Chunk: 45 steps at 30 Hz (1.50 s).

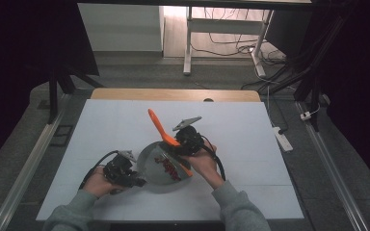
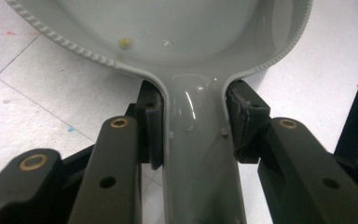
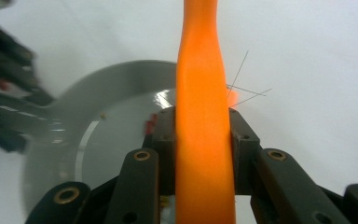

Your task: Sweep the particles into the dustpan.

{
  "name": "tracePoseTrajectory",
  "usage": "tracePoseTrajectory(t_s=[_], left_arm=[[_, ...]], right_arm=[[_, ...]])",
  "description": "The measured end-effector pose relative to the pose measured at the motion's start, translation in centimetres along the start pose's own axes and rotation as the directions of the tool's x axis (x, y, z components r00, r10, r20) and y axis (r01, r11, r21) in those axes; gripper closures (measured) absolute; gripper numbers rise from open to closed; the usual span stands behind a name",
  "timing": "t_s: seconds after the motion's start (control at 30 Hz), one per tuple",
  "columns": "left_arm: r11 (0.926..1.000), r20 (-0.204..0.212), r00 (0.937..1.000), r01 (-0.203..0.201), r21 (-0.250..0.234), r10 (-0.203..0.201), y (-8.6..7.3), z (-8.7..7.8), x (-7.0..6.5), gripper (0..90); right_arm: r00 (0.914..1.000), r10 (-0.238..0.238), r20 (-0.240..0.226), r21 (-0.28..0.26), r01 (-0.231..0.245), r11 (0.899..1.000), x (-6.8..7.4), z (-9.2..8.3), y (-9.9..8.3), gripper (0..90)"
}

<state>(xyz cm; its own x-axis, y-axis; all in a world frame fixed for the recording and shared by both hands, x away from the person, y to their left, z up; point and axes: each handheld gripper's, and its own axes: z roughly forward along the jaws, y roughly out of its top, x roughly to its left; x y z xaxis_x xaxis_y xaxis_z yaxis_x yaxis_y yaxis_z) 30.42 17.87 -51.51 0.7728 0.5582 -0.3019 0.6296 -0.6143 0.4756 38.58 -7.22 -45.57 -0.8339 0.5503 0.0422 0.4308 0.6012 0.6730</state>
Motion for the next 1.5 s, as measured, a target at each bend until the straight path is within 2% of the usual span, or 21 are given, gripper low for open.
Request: tracePoseTrajectory(t_s=[0.1,0.23,0.4,0.5,0.6,0.7,0.8,0.9,1.07,1.27,1.5], left_arm=[[1.0000,-0.002,1.0000,0.002,-0.004,-0.002,0.0,0.0,0.0,61.5],[1.0000,-0.002,1.0000,0.004,-0.005,-0.004,0.0,0.0,0.1,61.5],[0.9999,-0.004,1.0000,0.007,-0.013,-0.007,0.0,0.1,0.0,61.5],[0.9999,-0.006,1.0000,0.004,-0.011,-0.004,0.0,0.1,0.0,61.5],[1.0000,-0.011,0.9999,0.002,-0.010,-0.002,-0.1,0.2,0.0,61.5],[0.9999,-0.014,0.9999,-0.001,-0.016,0.001,-0.1,0.1,-0.1,61.5],[0.9998,-0.015,0.9999,-0.003,-0.022,0.002,-0.1,0.1,-0.1,61.5],[0.9995,-0.017,0.9998,-0.009,-0.030,0.008,-0.2,0.1,-0.1,61.5],[0.9990,-0.022,0.9997,-0.012,-0.043,0.011,-0.3,0.2,0.0,61.5],[0.9979,-0.039,0.9991,-0.020,-0.062,0.018,-0.4,0.2,-0.2,61.5],[0.9967,-0.067,0.9977,-0.018,-0.079,0.013,-0.6,0.2,-0.3,61.5]], right_arm=[[0.9991,0.007,0.042,0.010,-0.008,1.000,-1.0,0.1,0.0,70.4],[0.9969,0.000,0.079,0.040,-0.003,0.999,-1.9,1.2,0.2,70.4],[0.9960,-0.002,0.089,0.083,-0.006,0.997,-2.4,2.9,0.3,70.4],[0.9972,-0.008,0.075,0.098,0.000,0.995,-2.0,3.5,0.2,70.4],[0.9967,-0.029,0.076,0.102,0.022,0.995,-1.3,3.8,0.7,70.4],[0.9973,-0.031,0.067,0.107,0.023,0.994,-0.7,4.0,1.3,70.4],[0.9970,-0.065,0.041,0.108,0.060,0.992,0.0,4.0,1.5,70.4],[0.9980,-0.055,0.032,0.076,0.052,0.996,0.2,3.2,1.4,70.4],[0.9982,-0.006,0.060,0.019,0.005,1.000,-1.3,0.7,0.6,70.4],[0.9955,0.039,0.087,-0.026,-0.037,0.999,-2.9,-2.1,-1.1,70.4],[0.9938,0.069,0.086,-0.065,-0.064,0.996,-3.9,-4.2,-3.0,70.4]])
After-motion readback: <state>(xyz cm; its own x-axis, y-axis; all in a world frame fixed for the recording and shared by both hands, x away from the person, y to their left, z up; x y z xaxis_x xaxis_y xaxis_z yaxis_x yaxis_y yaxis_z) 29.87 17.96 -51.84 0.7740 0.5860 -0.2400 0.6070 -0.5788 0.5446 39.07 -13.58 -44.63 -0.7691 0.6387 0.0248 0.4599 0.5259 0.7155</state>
